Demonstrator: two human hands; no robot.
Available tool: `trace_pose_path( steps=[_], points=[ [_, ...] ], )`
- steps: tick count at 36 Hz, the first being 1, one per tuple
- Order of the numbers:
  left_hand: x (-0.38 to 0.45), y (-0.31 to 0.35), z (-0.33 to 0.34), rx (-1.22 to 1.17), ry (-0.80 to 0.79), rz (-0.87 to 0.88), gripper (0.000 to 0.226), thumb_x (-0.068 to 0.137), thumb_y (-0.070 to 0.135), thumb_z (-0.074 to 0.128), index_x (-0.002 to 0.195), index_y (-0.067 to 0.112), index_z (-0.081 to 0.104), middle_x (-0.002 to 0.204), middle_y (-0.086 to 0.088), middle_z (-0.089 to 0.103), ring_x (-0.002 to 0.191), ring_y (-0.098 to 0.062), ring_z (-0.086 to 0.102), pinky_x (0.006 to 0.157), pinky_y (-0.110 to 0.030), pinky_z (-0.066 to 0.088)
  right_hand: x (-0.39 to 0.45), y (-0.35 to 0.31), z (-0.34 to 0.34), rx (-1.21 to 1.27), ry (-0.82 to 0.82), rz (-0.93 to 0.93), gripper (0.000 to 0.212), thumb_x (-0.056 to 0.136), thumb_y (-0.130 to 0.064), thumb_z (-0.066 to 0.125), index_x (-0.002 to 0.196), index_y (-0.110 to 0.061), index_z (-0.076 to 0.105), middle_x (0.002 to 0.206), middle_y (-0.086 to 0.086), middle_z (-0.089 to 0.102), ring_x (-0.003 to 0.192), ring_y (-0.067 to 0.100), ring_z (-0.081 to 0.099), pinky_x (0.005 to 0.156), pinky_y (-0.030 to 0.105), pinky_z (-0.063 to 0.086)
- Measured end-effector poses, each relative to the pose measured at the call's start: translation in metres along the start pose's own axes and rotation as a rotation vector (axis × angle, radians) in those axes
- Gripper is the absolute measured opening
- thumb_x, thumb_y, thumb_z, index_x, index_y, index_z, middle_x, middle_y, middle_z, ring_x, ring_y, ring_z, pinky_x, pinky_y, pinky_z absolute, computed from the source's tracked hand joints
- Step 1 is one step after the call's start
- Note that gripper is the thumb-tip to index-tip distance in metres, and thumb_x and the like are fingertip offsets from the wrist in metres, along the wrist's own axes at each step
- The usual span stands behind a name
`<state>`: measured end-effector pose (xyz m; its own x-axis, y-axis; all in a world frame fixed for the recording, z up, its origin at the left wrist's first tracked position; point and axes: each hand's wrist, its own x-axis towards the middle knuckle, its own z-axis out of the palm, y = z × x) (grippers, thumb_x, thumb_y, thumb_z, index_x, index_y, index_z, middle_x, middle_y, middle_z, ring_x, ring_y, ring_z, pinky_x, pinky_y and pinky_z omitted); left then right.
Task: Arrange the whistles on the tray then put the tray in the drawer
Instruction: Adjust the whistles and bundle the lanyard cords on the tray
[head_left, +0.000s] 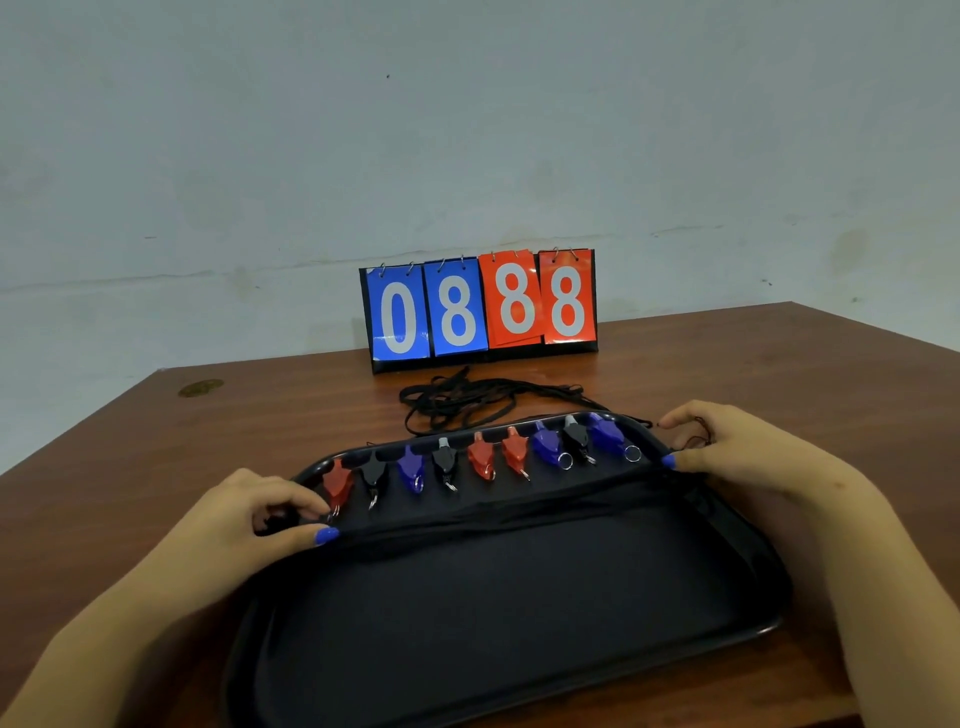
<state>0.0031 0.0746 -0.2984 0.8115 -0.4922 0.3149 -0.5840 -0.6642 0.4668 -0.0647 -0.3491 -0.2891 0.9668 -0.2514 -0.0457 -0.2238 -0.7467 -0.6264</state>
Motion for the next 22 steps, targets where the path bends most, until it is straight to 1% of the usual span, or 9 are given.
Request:
trace_pose_path(
  steps=[1, 3, 6, 9, 11, 13, 16, 19, 22],
  points=[
    [-0.001, 0.002, 0.0, 0.009, 0.009, 0.007, 0.042, 0.063, 0.041, 0.067, 0.091, 0.067, 0.05, 0.095, 0.048, 0.049, 0.093, 0.005, 0.044, 0.069, -0.015, 0.039, 0.0, 0.001, 0.0, 0.012, -0.003, 0.002, 0.036, 0.086, -0.017, 0.064, 0.12, -0.019, 0.052, 0.099, 0.001, 0.058, 0.089, 0.018, 0.056, 0.08, 0.029, 0.044],
    [-0.002, 0.003, -0.001, 0.014, 0.011, -0.008, 0.021, 0.067, 0.034, 0.072, 0.078, 0.051, 0.068, 0.093, 0.047, 0.051, 0.093, 0.006, 0.044, 0.07, -0.01, 0.039, -0.001, 0.0, 0.001, 0.007, -0.002, 0.011, 0.03, 0.09, -0.016, 0.057, 0.119, -0.02, 0.052, 0.106, 0.004, 0.058, 0.094, 0.02, 0.056, 0.082, 0.03, 0.043],
    [-0.002, 0.002, 0.0, -0.006, 0.01, -0.005, 0.012, 0.068, 0.03, 0.074, 0.071, 0.041, 0.072, 0.09, 0.04, 0.057, 0.092, 0.006, 0.047, 0.069, -0.007, 0.038, -0.003, -0.004, 0.004, -0.072, 0.058, 0.035, 0.013, 0.097, -0.027, 0.044, 0.107, -0.025, 0.052, 0.11, 0.002, 0.059, 0.098, 0.02, 0.056, 0.085, 0.034, 0.044],
    [-0.002, 0.0, -0.001, -0.013, -0.012, -0.004, 0.022, 0.061, 0.047, 0.067, 0.083, 0.051, 0.067, 0.088, 0.031, 0.062, 0.092, 0.003, 0.047, 0.069, -0.008, 0.038, -0.006, -0.012, 0.008, -0.158, 0.144, 0.041, 0.036, 0.096, -0.051, 0.029, 0.096, -0.022, 0.051, 0.097, 0.002, 0.06, 0.09, 0.021, 0.056, 0.084, 0.039, 0.046],
    [-0.002, -0.004, -0.001, -0.002, -0.014, -0.004, 0.033, 0.057, 0.062, 0.063, 0.087, 0.051, 0.066, 0.093, 0.031, 0.061, 0.091, 0.001, 0.046, 0.069, -0.01, 0.038, -0.008, -0.017, 0.01, -0.198, 0.186, 0.047, 0.042, 0.095, -0.055, 0.024, 0.089, -0.022, 0.049, 0.089, 0.001, 0.058, 0.083, 0.021, 0.056, 0.079, 0.039, 0.046],
    [-0.002, -0.006, 0.0, 0.003, -0.004, -0.006, 0.037, 0.057, 0.068, 0.063, 0.089, 0.049, 0.066, 0.099, 0.031, 0.058, 0.09, -0.002, 0.045, 0.07, -0.009, 0.037, -0.009, -0.017, 0.011, -0.275, 0.177, 0.072, 0.037, 0.095, -0.053, 0.026, 0.08, -0.024, 0.043, 0.083, 0.0, 0.057, 0.077, 0.019, 0.055, 0.07, 0.036, 0.045],
    [-0.002, -0.006, 0.001, 0.01, -0.027, -0.02, 0.041, 0.056, 0.058, 0.065, 0.095, 0.049, 0.059, 0.102, 0.033, 0.056, 0.084, -0.002, 0.044, 0.069, -0.015, 0.039, -0.008, -0.016, 0.011, -0.349, 0.117, 0.124, 0.029, 0.094, -0.048, 0.038, 0.082, -0.022, 0.046, 0.087, 0.001, 0.058, 0.081, 0.02, 0.056, 0.071, 0.035, 0.045],
    [-0.002, -0.005, 0.0, 0.001, -0.078, -0.028, 0.027, 0.059, 0.052, 0.065, 0.087, 0.05, 0.067, 0.089, 0.028, 0.063, 0.081, -0.002, 0.044, 0.07, -0.025, 0.04, -0.009, -0.015, 0.012, -0.332, 0.089, 0.137, 0.03, 0.095, -0.044, 0.04, 0.079, -0.02, 0.048, 0.086, 0.002, 0.058, 0.081, 0.022, 0.055, 0.071, 0.034, 0.043],
    [-0.002, -0.005, -0.002, -0.032, -0.114, -0.038, 0.02, 0.059, 0.053, 0.065, 0.079, 0.055, 0.068, 0.077, 0.021, 0.064, 0.08, -0.002, 0.048, 0.067, -0.024, 0.041, -0.01, -0.015, 0.012, -0.342, 0.124, 0.148, 0.035, 0.094, -0.042, 0.04, 0.08, -0.013, 0.054, 0.088, 0.008, 0.061, 0.083, 0.028, 0.056, 0.073, 0.034, 0.045]
  ],
)
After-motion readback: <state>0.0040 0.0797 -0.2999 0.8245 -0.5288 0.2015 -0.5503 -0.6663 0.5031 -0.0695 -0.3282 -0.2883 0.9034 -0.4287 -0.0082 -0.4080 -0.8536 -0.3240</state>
